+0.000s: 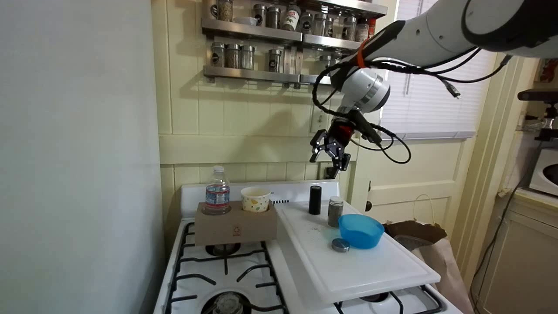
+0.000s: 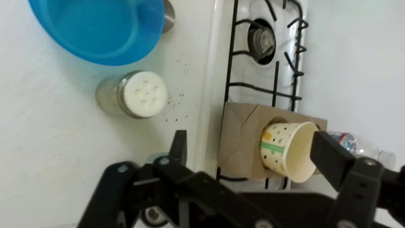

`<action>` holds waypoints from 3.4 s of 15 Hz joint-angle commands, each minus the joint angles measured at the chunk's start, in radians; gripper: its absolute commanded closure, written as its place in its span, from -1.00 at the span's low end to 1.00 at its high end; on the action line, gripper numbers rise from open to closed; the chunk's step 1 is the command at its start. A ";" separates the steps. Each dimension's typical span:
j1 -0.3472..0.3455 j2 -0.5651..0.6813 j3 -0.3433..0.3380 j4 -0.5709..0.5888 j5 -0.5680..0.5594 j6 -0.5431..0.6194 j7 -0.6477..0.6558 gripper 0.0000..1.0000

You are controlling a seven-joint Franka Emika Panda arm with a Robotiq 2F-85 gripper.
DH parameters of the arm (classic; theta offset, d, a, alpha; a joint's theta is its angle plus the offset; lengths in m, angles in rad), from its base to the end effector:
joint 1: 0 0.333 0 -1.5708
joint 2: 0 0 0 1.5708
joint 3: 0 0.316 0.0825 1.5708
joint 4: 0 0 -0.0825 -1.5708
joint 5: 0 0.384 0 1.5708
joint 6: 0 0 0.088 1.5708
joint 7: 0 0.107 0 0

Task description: Pour the contents from the grey bottle into the blue bowl

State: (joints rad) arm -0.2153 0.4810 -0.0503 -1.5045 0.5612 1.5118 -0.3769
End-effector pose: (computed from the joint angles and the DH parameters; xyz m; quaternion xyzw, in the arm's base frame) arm 0.6345 -0.1060 0.3751 -0.9386 -0.0033 0.1314 0.3189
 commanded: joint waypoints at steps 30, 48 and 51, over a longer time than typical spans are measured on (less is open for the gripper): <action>0.082 0.159 0.021 0.214 -0.203 -0.284 0.324 -1.00; 0.198 0.161 0.003 0.193 -0.557 -0.017 0.402 -1.00; 0.189 0.177 0.012 0.196 -0.554 -0.028 0.418 -1.00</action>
State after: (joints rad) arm -0.0324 0.6405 -0.0349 -1.3107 0.0240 1.4802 0.0139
